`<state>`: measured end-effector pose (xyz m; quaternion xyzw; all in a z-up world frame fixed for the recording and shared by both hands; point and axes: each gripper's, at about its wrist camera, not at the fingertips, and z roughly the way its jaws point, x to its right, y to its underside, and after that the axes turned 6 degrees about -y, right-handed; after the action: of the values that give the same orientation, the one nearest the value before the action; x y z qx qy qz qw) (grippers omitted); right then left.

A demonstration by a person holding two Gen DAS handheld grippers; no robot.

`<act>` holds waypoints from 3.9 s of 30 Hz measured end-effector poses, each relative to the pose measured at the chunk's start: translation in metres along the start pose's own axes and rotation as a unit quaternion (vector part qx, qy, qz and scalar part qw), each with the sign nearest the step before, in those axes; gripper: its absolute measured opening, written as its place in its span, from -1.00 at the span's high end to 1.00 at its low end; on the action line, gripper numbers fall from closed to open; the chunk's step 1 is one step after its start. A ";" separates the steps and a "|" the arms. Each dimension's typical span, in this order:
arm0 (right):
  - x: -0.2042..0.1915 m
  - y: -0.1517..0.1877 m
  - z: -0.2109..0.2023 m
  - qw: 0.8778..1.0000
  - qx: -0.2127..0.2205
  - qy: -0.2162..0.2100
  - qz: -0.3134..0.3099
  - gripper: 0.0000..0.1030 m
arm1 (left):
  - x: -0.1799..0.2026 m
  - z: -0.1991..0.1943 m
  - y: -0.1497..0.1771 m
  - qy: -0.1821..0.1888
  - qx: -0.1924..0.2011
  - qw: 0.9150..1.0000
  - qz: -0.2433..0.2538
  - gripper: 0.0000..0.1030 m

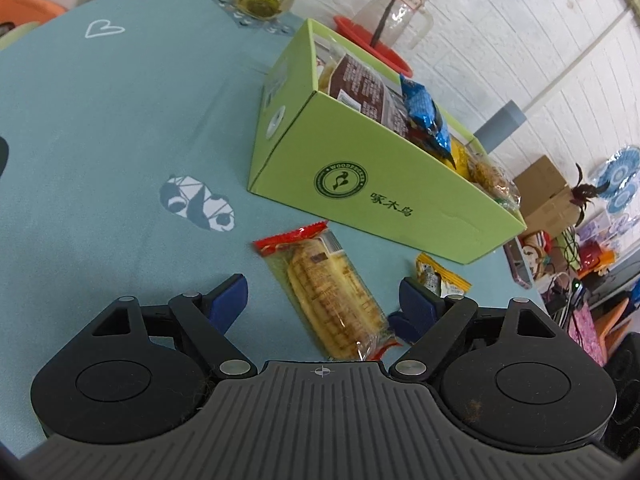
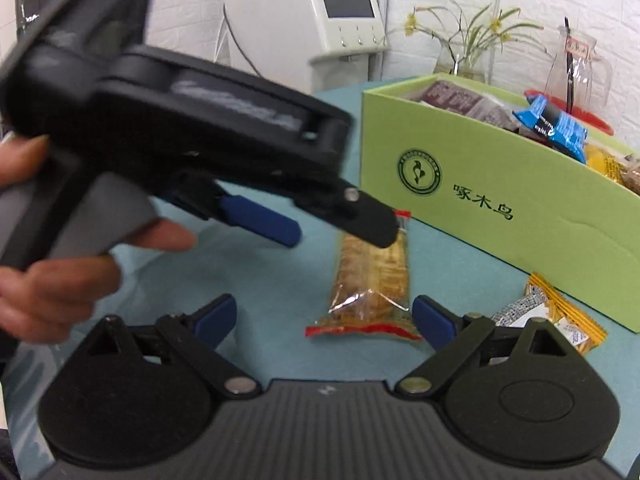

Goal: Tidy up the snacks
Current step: 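Move the left gripper to the wafer roll packet and grasp it, then lower the wafer packet into the green box and open the left gripper, then reach the left gripper to the yellow-white packet and grasp it, then carry the yellow-white packet into the green box and release it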

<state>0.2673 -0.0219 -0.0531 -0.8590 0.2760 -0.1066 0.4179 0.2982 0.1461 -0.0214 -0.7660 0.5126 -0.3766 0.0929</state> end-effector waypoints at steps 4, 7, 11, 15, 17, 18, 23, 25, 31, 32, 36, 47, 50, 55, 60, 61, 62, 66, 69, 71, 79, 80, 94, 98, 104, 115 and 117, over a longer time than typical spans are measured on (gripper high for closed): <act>0.006 -0.005 0.006 0.999 0.002 0.026 0.020 -0.81 | 0.011 0.005 -0.002 -0.015 -0.001 1.000 0.020 -0.36; 0.006 -0.004 0.012 1.000 0.000 0.011 0.023 -0.42 | 0.018 0.010 0.000 -0.015 -0.001 0.999 0.035 -0.19; 0.004 -0.004 0.002 0.999 0.007 0.027 0.026 0.11 | 0.033 0.010 0.009 -0.033 0.009 0.996 0.087 0.45; 0.001 -0.006 -0.026 0.998 0.033 0.041 0.023 0.11 | 0.048 -0.010 0.007 -0.005 0.024 0.996 0.081 0.45; -0.002 -0.014 -0.046 0.997 0.057 0.055 0.007 0.07 | 0.062 -0.024 -0.001 0.008 0.044 0.995 0.088 0.44; -0.001 -0.020 -0.055 0.996 0.069 0.061 -0.002 0.00 | 0.072 -0.031 -0.010 0.015 0.058 0.994 0.094 0.44; 0.034 -0.062 -0.074 0.989 0.107 0.101 -0.023 -0.14 | 0.130 -0.029 -0.070 0.032 0.100 0.985 0.138 0.46; 0.058 -0.076 -0.070 0.989 0.104 0.108 -0.012 -0.14 | 0.149 -0.013 -0.091 0.028 0.099 0.983 0.150 0.46; 0.132 -0.102 -0.038 0.991 0.063 0.111 0.037 -0.13 | 0.180 0.068 -0.130 0.002 0.068 0.984 0.165 0.46; 0.142 -0.104 -0.028 0.991 0.053 0.112 0.044 -0.13 | 0.181 0.083 -0.132 -0.005 0.056 0.984 0.168 0.47; 0.165 -0.097 -0.017 0.993 0.043 0.093 0.063 -0.19 | 0.177 0.116 -0.122 -0.022 0.051 0.981 0.183 0.22; 0.128 -0.086 -0.067 0.983 0.116 0.134 0.049 -0.67 | 0.180 0.050 -0.104 0.010 0.109 0.975 0.193 -0.46; 0.102 -0.076 -0.099 0.978 0.143 0.140 0.052 -0.71 | 0.180 0.023 -0.088 0.021 0.121 0.972 0.201 -0.47; 0.058 -0.041 -0.129 0.978 0.142 0.133 0.072 -0.79 | 0.157 -0.012 -0.043 0.042 0.119 0.972 0.197 -0.60; 0.035 0.004 -0.098 0.986 0.070 0.091 0.121 -0.79 | 0.121 0.009 -0.003 0.027 0.043 0.983 0.174 -0.53; 0.035 0.012 -0.087 0.986 0.058 0.081 0.131 -0.79 | 0.117 0.017 0.000 0.024 0.022 0.985 0.169 -0.48; 0.032 0.017 -0.081 0.987 0.047 0.073 0.135 -0.79 | 0.112 0.025 0.003 0.027 0.002 0.986 0.166 -0.40; 0.034 0.016 -0.065 0.988 0.025 0.067 0.134 -0.79 | 0.111 0.046 0.002 0.038 -0.031 0.984 0.169 -0.28; 0.046 0.006 -0.054 0.989 0.010 0.054 0.138 -0.78 | 0.117 0.067 -0.002 0.032 -0.063 0.981 0.182 -0.02; 0.050 -0.001 -0.046 0.991 0.004 0.048 0.122 -0.79 | 0.118 0.071 -0.002 0.036 -0.066 0.978 0.193 0.11; 0.025 0.006 -0.063 0.993 0.010 -0.021 0.119 -0.79 | 0.100 0.026 0.039 0.070 -0.076 0.973 0.208 0.12; 0.017 0.010 -0.070 0.992 0.013 -0.022 0.123 -0.79 | 0.096 0.018 0.052 0.073 -0.079 0.974 0.201 0.12; -0.054 0.044 -0.112 0.983 0.070 0.078 0.148 -0.79 | 0.083 -0.031 0.097 0.006 -0.018 0.985 0.169 -0.28; -0.045 0.040 -0.098 0.983 0.053 0.092 0.149 -0.63 | 0.081 -0.020 0.094 0.006 -0.030 0.985 0.173 -0.07; -0.041 0.033 -0.100 0.986 0.044 0.088 0.136 -0.16 | 0.080 -0.021 0.091 0.057 -0.044 0.980 0.187 0.81; 0.028 -0.065 -0.106 0.983 0.121 0.132 0.037 -0.26 | 0.151 -0.030 -0.032 0.061 0.064 0.973 0.215 0.84; 0.053 -0.088 -0.097 0.981 0.131 0.144 0.026 -0.28 | 0.165 -0.017 -0.062 0.058 0.075 0.973 0.210 0.84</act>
<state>0.3051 -0.0716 0.0739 -0.7652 0.3394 -0.2529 0.4851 0.3628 0.0380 0.1029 -0.6085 0.6370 -0.4300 0.1974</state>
